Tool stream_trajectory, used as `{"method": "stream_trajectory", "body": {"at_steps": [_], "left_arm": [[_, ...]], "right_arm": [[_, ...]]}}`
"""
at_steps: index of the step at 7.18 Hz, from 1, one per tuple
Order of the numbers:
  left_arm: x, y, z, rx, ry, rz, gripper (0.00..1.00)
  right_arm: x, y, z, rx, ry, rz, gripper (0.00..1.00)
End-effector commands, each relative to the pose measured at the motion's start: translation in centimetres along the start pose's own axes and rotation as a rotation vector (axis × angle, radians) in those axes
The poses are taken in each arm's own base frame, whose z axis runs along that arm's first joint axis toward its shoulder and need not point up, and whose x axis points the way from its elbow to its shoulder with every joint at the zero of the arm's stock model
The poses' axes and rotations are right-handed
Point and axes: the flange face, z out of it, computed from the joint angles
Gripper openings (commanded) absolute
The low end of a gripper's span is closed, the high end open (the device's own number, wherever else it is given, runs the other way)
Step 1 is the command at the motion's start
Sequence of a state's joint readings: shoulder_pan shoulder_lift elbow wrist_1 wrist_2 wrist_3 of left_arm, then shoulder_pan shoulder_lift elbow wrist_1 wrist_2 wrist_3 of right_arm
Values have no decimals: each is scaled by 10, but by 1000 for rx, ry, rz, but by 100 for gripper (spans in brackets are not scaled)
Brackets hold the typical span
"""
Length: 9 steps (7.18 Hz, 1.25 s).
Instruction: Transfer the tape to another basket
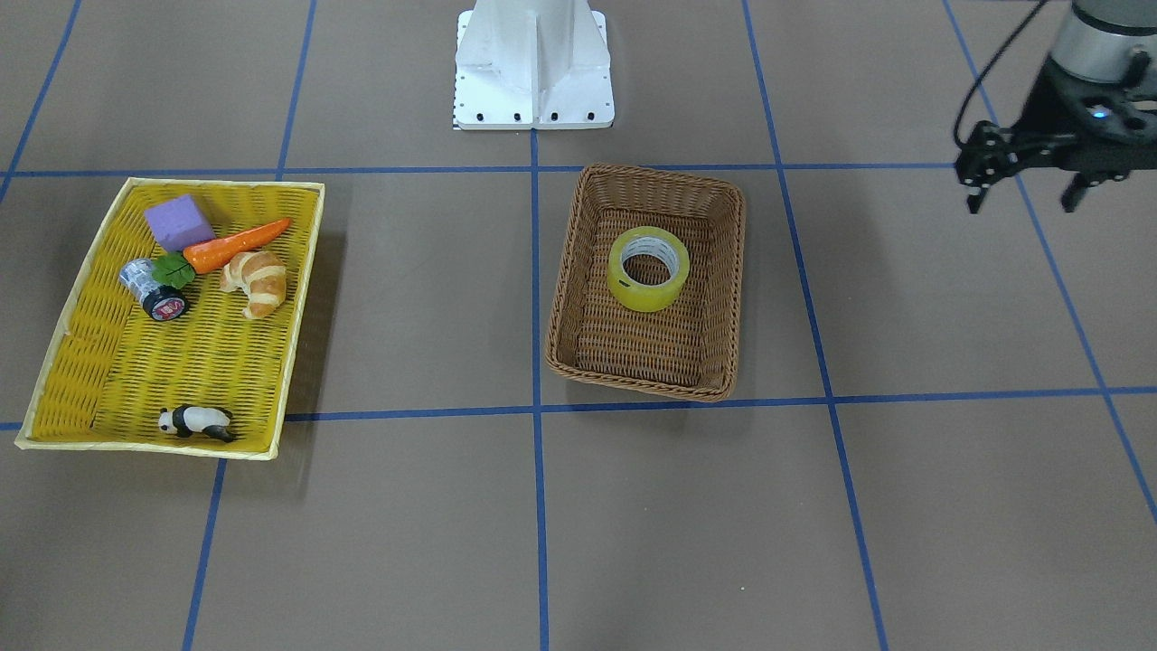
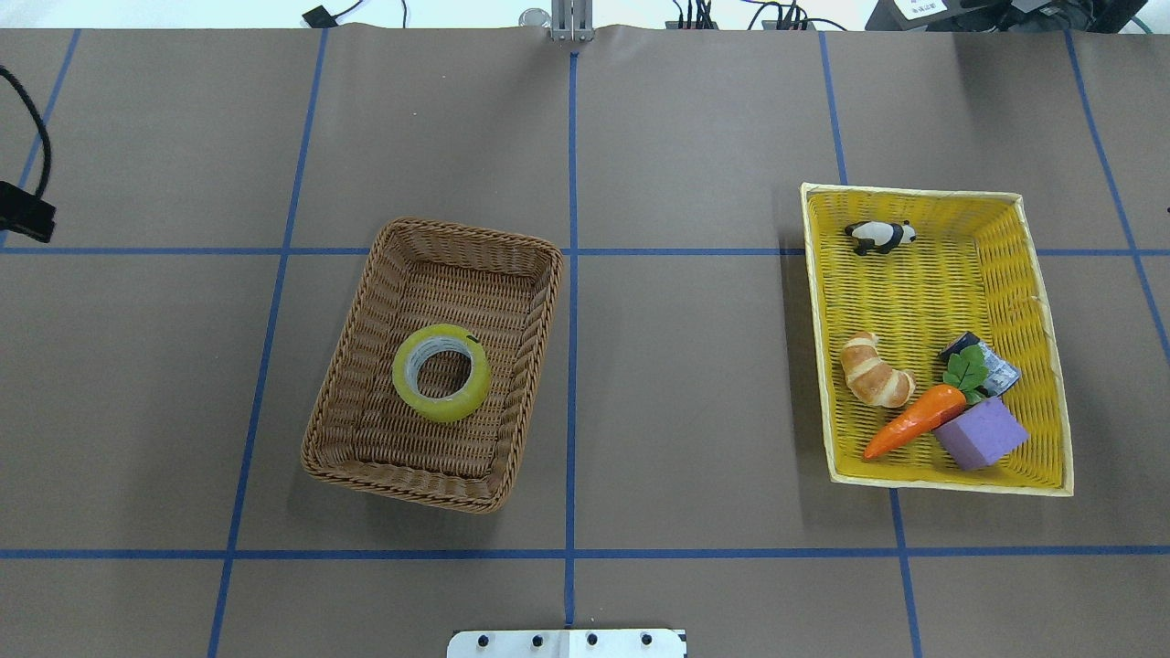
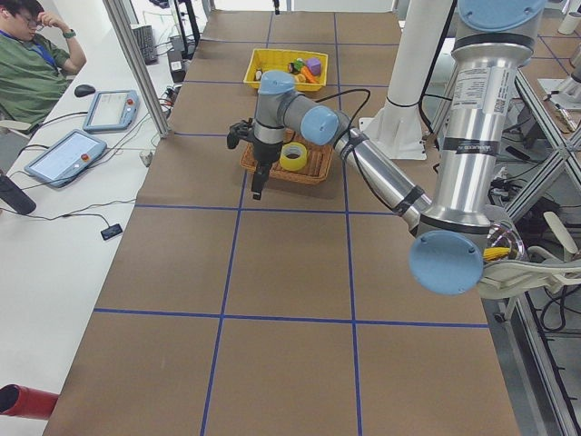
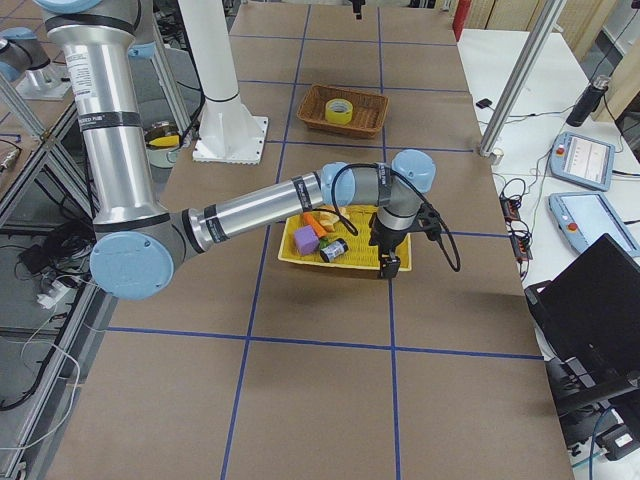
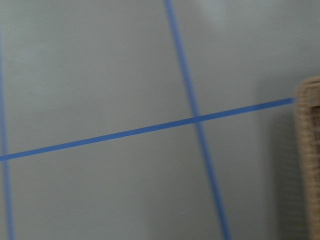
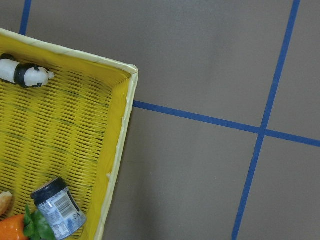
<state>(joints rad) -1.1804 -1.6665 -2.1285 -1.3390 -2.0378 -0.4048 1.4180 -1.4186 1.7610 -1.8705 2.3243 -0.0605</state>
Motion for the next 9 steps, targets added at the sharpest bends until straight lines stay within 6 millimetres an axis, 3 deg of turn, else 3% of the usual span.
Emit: {"method": "stream_trajectory", "body": {"at_steps": [1,2,4,6,7,9], "left_arm": [[-159,-10,31,-86,55,125,99],[-208,-9,44,-110,57,154,99],[-264,4,102,-152,57,104,99],[-300,34,139,-185,58,56,99],[-317,37,137,-179,57,16,99],[-300,31,120,-142,167,-160,99]], "right_arm": [[33,13,15,42,6,-3,100],[54,15,27,32,1,30,100],[75,27,34,18,-9,67,100],[91,46,31,32,-59,100,100],[94,50,24,49,-73,109,100],[95,51,25,47,-73,111,100]]}}
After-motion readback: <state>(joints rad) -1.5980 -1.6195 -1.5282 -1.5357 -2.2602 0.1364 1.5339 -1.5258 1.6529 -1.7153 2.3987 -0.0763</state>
